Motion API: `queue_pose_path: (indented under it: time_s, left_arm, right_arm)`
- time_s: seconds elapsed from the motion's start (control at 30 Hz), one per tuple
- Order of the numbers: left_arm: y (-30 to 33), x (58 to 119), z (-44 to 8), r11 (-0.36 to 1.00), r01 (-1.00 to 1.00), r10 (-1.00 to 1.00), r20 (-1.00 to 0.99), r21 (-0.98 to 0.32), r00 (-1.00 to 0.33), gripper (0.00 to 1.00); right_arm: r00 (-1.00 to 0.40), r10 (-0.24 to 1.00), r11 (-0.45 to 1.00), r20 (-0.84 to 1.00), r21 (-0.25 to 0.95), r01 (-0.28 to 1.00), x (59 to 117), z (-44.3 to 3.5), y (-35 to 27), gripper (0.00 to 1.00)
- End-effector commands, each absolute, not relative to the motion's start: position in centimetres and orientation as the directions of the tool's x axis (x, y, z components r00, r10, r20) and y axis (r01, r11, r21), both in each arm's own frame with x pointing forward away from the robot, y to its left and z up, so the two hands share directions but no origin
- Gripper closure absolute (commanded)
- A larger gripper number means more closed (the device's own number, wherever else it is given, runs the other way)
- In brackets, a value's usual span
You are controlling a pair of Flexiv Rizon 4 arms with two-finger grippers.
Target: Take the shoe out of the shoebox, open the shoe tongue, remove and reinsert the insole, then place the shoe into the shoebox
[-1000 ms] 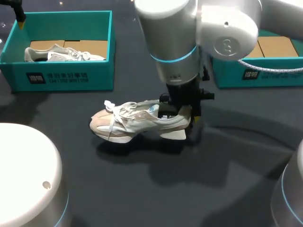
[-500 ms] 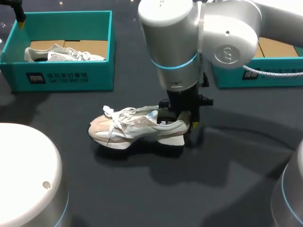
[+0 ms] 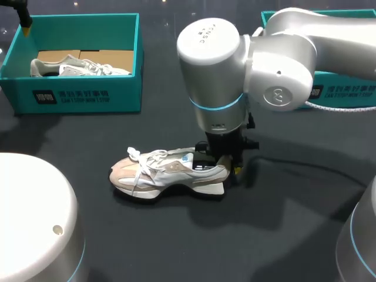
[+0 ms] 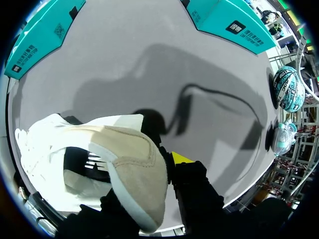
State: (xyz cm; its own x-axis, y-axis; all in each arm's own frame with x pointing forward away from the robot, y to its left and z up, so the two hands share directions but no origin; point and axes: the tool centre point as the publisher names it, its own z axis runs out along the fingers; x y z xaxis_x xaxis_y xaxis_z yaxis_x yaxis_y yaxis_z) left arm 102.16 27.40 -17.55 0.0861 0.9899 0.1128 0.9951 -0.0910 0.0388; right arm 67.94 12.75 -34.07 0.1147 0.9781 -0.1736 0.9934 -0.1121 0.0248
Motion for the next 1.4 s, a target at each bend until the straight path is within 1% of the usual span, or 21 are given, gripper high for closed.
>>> queue_pose_path:
  time_s: [0.03, 0.53, 1.0, 1.4]
  left_arm:
    - [27.4, 102.1, -17.5, -0.092, 0.995, 0.99, 0.114, 0.041, 0.087, 0.0]
    - [27.4, 102.1, -17.5, -0.092, 0.995, 0.99, 0.114, 0.041, 0.087, 0.0]
    - [27.4, 102.1, -17.5, -0.092, 0.995, 0.99, 0.114, 0.041, 0.087, 0.0]
    - [27.4, 102.1, -17.5, -0.092, 0.995, 0.99, 0.114, 0.041, 0.087, 0.0]
  right_arm:
    - [0.112, 0.981, -0.11, -0.158, 0.019, 0.994, 68.2, -34.8, 12.2, 1.0]
    - [0.097, 0.984, -0.099, -0.152, -0.005, 0.995, 69.3, -36.1, 10.4, 1.0]
    - [0.086, 0.987, -0.091, -0.135, -0.033, 0.995, 69.8, -38.0, 10.1, 1.0]
    - [0.093, 0.985, -0.099, -0.145, -0.039, 0.994, 69.5, -37.7, 8.1, 1.0]
